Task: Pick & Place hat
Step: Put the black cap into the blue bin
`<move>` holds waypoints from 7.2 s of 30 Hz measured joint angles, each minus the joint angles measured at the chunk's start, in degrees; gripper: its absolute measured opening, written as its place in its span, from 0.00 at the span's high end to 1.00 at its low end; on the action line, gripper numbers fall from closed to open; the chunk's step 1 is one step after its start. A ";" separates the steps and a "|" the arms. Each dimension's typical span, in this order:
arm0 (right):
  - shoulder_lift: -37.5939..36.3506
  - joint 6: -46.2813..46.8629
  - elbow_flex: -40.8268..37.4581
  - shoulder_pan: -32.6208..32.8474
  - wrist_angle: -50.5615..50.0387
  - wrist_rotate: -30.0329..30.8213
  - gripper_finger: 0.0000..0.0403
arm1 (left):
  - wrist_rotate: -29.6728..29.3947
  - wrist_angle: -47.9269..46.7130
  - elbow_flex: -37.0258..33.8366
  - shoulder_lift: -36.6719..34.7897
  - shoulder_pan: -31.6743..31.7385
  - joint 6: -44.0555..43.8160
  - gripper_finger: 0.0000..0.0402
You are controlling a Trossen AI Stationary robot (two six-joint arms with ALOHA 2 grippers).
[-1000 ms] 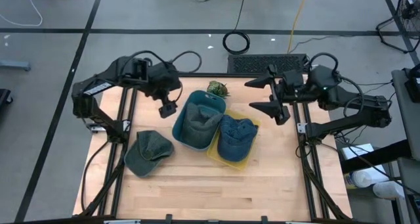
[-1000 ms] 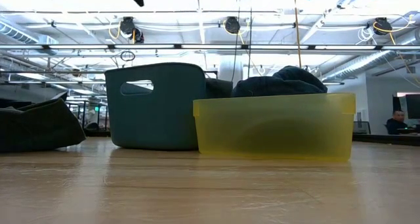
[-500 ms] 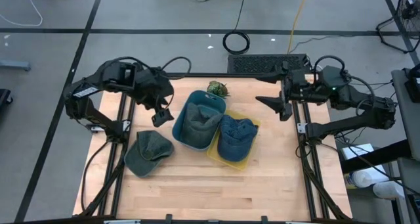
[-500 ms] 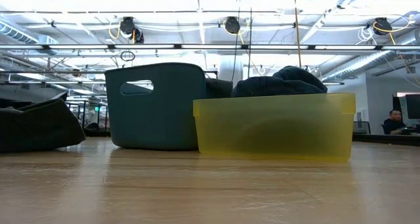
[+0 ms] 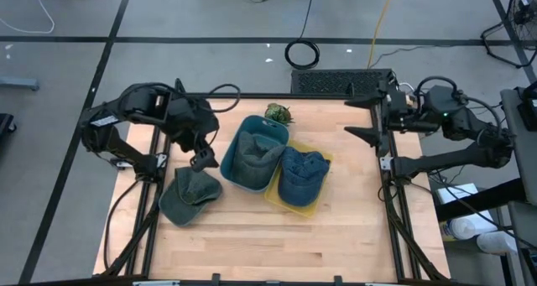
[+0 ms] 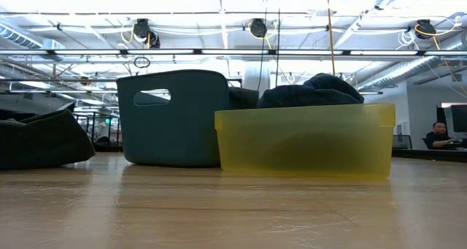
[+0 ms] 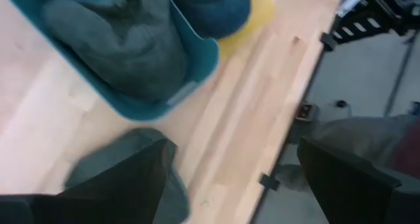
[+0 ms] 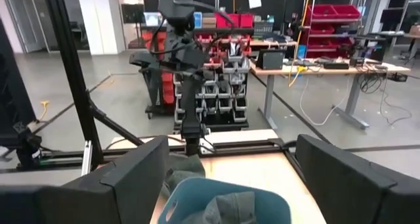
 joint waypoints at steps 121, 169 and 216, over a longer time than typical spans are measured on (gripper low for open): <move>-45.85 0.52 -67.62 -0.37 27.83 2.73 0.19 | -17.21 -0.02 -13.97 2.48 -33.95 -36.15 0.15; -46.09 -7.08 -74.93 -0.37 27.71 2.67 0.19 | -8.07 0.04 -21.72 2.48 -33.29 -34.97 0.15; -46.07 -7.06 -74.96 -0.37 27.74 2.69 0.19 | -3.14 17.33 -45.27 18.90 -30.55 -40.06 0.15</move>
